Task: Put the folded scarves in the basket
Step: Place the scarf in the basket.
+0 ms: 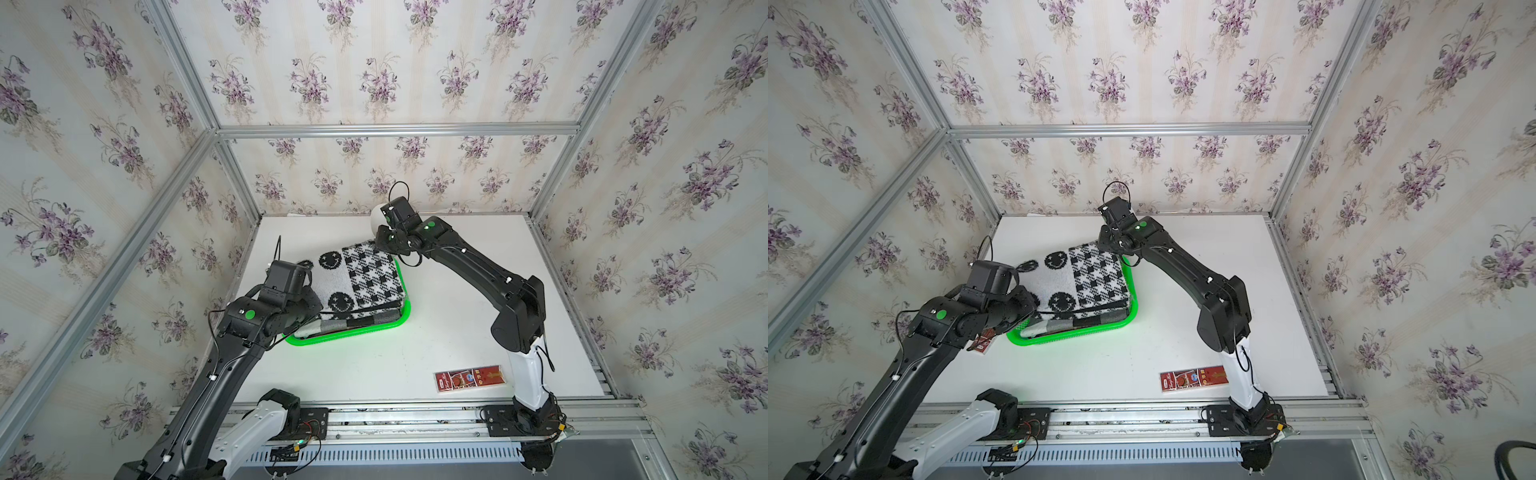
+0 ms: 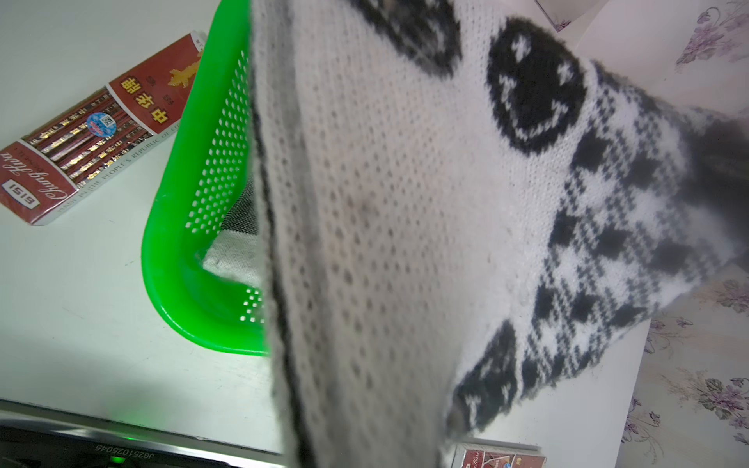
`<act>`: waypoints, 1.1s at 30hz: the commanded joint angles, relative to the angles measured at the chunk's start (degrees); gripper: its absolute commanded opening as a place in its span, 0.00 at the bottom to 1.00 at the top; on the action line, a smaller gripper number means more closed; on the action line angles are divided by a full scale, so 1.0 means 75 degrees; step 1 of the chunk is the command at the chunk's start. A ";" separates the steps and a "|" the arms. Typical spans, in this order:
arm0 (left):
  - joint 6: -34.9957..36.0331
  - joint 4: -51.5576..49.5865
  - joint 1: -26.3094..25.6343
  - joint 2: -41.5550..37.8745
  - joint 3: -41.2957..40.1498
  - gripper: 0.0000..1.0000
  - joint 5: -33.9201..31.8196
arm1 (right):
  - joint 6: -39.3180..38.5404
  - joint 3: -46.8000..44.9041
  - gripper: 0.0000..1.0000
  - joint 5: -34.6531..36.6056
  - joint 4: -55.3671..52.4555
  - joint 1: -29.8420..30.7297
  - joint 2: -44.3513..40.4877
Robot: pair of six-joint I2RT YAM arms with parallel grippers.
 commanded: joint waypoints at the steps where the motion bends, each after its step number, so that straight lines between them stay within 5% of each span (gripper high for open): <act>1: 0.0130 -0.0234 0.0041 -0.0080 -0.0144 0.03 -0.0312 | -0.0113 -0.0140 0.00 0.0430 -0.0167 0.0106 -0.0185; 14: 0.0257 0.0318 0.0298 0.0279 -0.1191 0.06 -0.0874 | -0.0165 0.0450 0.00 0.0252 0.0198 0.0088 0.1156; 33: 0.0428 0.0987 0.0774 0.0853 -0.2238 0.11 -0.0445 | -0.0014 0.0321 0.00 0.0395 0.0161 -0.0174 0.1803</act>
